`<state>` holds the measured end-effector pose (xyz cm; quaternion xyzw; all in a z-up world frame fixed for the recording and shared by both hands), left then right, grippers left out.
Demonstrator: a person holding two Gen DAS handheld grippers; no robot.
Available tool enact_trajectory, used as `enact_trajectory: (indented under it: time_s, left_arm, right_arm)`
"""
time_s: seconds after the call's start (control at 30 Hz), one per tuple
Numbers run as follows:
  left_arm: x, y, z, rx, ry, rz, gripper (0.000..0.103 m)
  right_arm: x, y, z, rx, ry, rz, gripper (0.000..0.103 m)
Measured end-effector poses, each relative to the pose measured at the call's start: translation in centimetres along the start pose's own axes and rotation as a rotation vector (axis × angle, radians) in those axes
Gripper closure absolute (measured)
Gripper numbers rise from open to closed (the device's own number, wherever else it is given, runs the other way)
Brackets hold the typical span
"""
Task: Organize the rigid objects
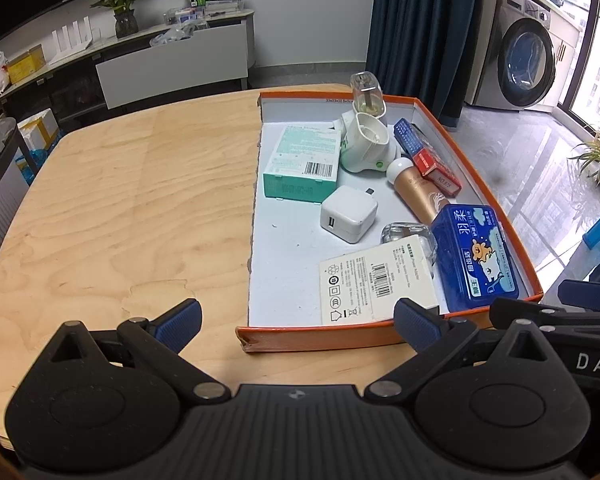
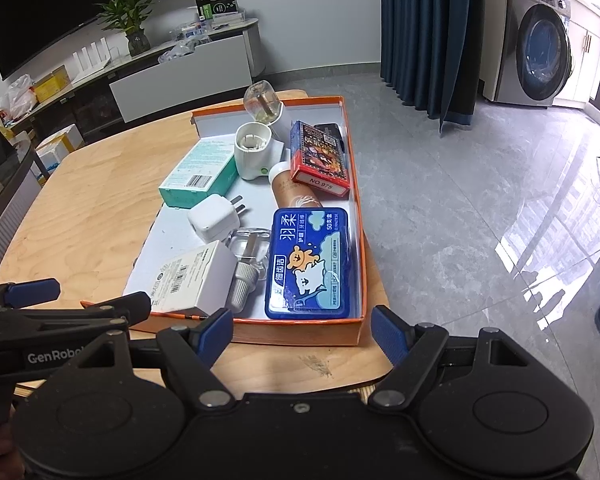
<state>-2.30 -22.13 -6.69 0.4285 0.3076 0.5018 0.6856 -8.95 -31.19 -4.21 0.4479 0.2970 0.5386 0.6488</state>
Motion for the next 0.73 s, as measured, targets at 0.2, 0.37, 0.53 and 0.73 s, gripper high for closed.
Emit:
enact_trajectory:
  time_s: [0.2,0.37,0.53,0.73]
  left_arm:
    - [0.02,-0.13,0.04,0.004,0.0,-0.001,0.0]
    - [0.1,-0.32,0.08,0.014,0.001,-0.003,0.0]
    - [0.14,-0.32,0.04,0.012,-0.001,-0.001,0.0]
    - [0.08,-0.33,0.0,0.013,-0.005,0.003,0.0]
  right_arm:
    - [-0.08,-0.14,0.07,0.005,-0.002,0.002,0.013]
    - [-0.09,-0.28,0.16,0.011,-0.002,0.0,0.013]
    - [-0.08,-0.29,0.14,0.012,-0.002,0.0,0.013]
    - [-0.06,-0.4,0.12,0.014,-0.002,-0.001,0.013]
Point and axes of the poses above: each gripper's, at about its wrist camera, not at the fingertips, and y roughly against the way its jaws point, x to its left, z to its top, the point moved 8 cm from there along -y, roughly the way its jaws point, and after that the axes turned 15 degrees about x, right-handed, at the moved point
